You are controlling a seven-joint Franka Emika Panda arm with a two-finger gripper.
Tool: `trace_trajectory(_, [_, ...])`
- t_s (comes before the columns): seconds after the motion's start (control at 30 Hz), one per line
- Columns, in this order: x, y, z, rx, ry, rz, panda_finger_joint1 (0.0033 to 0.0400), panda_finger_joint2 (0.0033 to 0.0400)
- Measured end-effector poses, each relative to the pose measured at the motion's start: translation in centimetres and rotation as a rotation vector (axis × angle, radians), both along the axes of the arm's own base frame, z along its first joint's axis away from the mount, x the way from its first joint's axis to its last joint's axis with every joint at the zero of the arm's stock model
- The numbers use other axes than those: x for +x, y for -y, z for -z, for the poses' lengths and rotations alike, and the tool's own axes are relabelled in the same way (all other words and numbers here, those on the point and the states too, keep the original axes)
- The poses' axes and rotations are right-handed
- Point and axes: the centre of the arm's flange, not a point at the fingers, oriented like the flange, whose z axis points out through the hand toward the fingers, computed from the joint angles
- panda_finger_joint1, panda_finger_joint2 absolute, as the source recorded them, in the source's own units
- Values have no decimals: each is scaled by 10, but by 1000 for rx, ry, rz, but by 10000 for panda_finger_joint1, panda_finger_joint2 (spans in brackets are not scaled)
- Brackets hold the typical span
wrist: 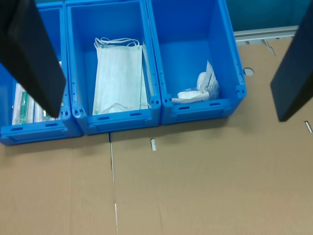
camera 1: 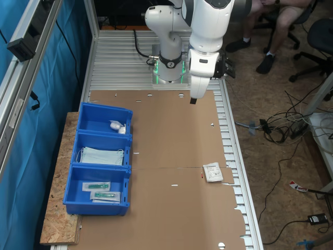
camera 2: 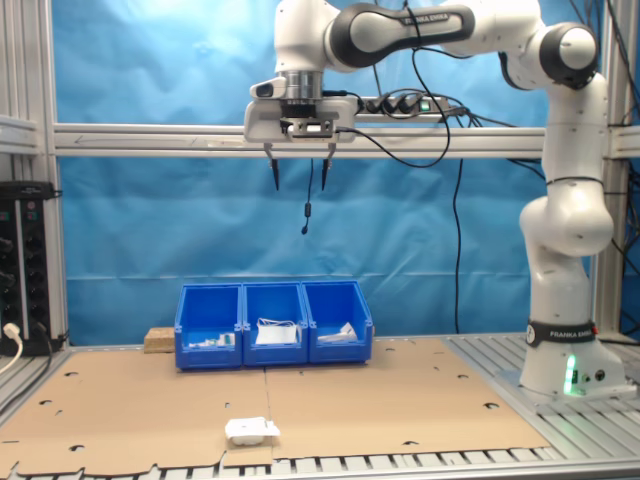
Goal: Pick and place sorting task of medical equipment.
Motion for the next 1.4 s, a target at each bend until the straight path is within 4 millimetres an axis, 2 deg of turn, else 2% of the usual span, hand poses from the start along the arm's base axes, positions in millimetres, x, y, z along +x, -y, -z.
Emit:
trace_trajectory(1.17, [0, 0, 0, 0, 0, 0, 400, 400])
trace_trajectory(1.4, [0, -7, 0, -2, 0, -12, 400, 400])
